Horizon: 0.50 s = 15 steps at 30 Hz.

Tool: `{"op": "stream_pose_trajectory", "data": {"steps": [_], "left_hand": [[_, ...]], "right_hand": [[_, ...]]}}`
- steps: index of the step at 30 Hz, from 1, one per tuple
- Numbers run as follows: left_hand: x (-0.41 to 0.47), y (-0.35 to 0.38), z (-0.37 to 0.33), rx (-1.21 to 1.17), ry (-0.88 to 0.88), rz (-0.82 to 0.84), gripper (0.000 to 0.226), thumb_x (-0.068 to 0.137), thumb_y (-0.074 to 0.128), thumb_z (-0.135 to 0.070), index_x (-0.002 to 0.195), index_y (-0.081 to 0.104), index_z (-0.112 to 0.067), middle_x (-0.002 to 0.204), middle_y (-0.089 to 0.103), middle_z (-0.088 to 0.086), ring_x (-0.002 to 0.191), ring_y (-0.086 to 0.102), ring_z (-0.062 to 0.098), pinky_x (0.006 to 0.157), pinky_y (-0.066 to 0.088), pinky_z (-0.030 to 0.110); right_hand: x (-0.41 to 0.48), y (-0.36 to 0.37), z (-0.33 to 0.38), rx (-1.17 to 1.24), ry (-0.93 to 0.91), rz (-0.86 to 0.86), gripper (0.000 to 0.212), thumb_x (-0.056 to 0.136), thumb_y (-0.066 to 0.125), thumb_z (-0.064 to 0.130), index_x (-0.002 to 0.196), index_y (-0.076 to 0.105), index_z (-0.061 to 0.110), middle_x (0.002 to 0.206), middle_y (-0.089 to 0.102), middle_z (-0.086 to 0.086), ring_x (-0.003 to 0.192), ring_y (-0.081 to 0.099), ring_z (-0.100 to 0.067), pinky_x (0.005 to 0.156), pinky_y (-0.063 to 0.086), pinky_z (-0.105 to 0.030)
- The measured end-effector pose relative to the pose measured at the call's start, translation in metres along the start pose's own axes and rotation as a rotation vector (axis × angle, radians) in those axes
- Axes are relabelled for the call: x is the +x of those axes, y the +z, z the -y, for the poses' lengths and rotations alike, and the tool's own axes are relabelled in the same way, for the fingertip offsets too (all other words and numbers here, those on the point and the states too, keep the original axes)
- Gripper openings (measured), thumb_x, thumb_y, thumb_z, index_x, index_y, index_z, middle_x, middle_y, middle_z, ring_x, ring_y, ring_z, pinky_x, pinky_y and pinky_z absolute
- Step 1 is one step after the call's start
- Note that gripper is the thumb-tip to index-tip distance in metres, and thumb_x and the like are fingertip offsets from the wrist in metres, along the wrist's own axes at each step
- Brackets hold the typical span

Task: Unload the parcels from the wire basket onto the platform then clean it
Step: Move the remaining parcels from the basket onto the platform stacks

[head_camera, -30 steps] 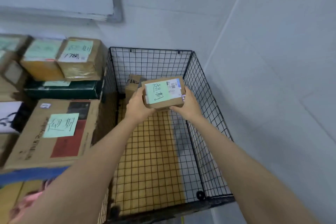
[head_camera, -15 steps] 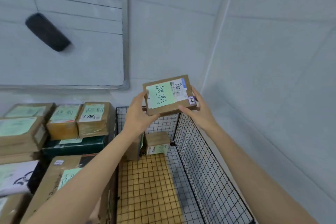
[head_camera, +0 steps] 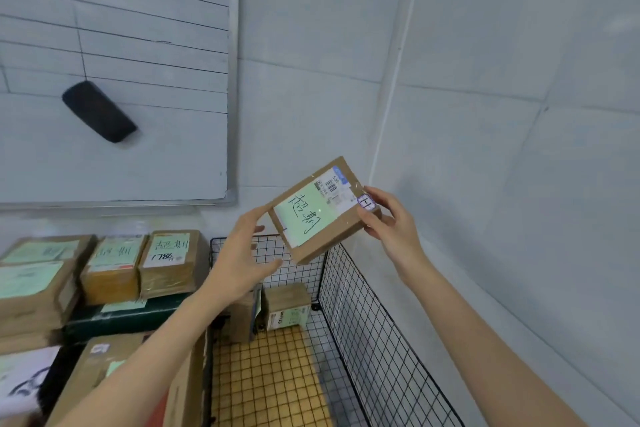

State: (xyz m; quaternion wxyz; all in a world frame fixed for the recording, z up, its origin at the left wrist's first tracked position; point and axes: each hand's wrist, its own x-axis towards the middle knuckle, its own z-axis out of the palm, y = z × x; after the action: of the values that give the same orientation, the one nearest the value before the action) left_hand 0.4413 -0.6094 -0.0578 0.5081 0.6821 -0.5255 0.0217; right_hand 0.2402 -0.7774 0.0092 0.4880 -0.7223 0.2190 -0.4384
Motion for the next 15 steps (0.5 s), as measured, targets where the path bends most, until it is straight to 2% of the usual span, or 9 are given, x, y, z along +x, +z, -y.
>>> {"op": "stream_pose_trajectory", "data": {"steps": [3, 7, 12, 15], "left_hand": [[0.002, -0.003, -0.011, 0.013, 0.021, -0.022, 0.096, 0.072, 0.086, -0.019, 0.142, 0.024, -0.044, 0.142, 0.030, -0.019, 0.122, 0.039, 0.000, 0.099, 0.040, 0.027], [0.000, 0.001, -0.030, 0.014, 0.104, 0.014, 0.095, 0.072, 0.086, -0.031, 0.146, 0.028, -0.036, 0.144, 0.039, -0.014, 0.126, 0.039, -0.002, 0.102, 0.039, 0.029], [-0.016, 0.013, -0.059, -0.029, 0.158, 0.008, 0.090, 0.070, 0.086, -0.038, 0.142, 0.032, -0.035, 0.137, 0.046, -0.017, 0.121, 0.044, -0.009, 0.097, 0.042, 0.016], [-0.031, 0.018, -0.079, -0.077, 0.141, -0.022, 0.092, 0.068, 0.088, -0.037, 0.142, 0.034, -0.032, 0.134, 0.047, -0.014, 0.119, 0.045, -0.010, 0.091, 0.041, 0.004]], "right_hand": [[-0.007, -0.011, 0.009, -0.021, -0.008, 0.021, 0.033, 0.090, 0.072, 0.020, 0.119, 0.065, 0.034, 0.120, 0.066, 0.013, 0.115, 0.064, -0.021, 0.096, 0.055, -0.042], [-0.015, -0.025, 0.019, -0.050, -0.015, 0.044, 0.032, 0.090, 0.072, 0.018, 0.118, 0.065, 0.032, 0.122, 0.067, 0.010, 0.117, 0.062, -0.017, 0.101, 0.051, -0.046], [-0.031, -0.041, 0.027, 0.047, -0.026, -0.057, 0.047, 0.087, 0.076, 0.024, 0.129, 0.055, 0.030, 0.133, 0.057, 0.008, 0.116, 0.063, -0.017, 0.103, 0.050, -0.046], [-0.046, -0.045, 0.031, 0.113, -0.054, -0.083, 0.056, 0.086, 0.075, 0.018, 0.131, 0.045, 0.030, 0.130, 0.055, 0.011, 0.117, 0.061, -0.013, 0.093, 0.053, -0.029]]}}
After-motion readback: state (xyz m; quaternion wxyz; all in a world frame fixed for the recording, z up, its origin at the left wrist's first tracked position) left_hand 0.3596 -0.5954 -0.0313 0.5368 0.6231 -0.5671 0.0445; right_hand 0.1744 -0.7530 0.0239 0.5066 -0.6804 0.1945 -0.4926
